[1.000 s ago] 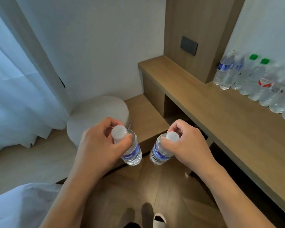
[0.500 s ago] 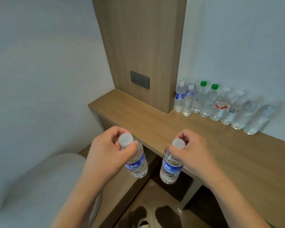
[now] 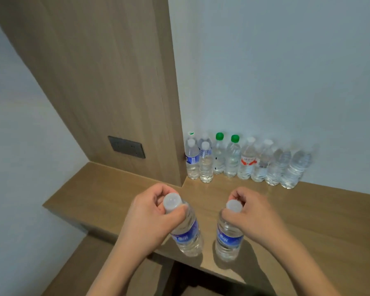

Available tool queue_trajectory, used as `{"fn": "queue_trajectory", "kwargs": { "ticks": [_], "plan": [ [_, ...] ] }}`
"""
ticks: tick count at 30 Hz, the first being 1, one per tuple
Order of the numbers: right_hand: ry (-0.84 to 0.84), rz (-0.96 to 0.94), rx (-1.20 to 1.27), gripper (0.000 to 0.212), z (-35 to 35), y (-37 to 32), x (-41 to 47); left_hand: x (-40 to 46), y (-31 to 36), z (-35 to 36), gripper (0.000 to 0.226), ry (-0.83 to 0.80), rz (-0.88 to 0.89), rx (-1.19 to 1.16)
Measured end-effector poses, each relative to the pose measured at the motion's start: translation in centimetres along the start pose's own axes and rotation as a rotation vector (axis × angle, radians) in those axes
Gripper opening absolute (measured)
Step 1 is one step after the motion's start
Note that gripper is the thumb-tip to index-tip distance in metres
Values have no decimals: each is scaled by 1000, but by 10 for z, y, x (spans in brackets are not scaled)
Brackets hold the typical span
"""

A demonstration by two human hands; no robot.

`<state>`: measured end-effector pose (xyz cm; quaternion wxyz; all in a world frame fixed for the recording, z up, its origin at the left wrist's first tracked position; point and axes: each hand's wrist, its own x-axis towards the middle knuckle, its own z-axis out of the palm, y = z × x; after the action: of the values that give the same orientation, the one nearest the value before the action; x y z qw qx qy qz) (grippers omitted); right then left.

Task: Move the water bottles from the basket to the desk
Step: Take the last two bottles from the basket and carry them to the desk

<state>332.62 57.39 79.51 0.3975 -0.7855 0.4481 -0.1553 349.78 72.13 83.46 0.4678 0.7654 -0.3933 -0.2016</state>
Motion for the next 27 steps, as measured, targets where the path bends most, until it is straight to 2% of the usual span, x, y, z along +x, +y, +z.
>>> {"fn": "queue_trajectory", "kwargs": {
  "ticks": [6,10,14,21,27],
  "plan": [
    [102,-6,74,20,-40,5,73,68,20,19,17,-71,85,43],
    [91,-19,30,21,-47,18,108,102,25,45,17,-106,162,81],
    [110,18,34,23,-47,47,141,135,18,74,17,-119,156,84],
    [16,152,-42,24,-40,82,191,194,-8,113,20,-225,114,287],
    [-76,143,-114,21,-29,104,231,251,-31,159,21,-327,99,463]
  ]
}}
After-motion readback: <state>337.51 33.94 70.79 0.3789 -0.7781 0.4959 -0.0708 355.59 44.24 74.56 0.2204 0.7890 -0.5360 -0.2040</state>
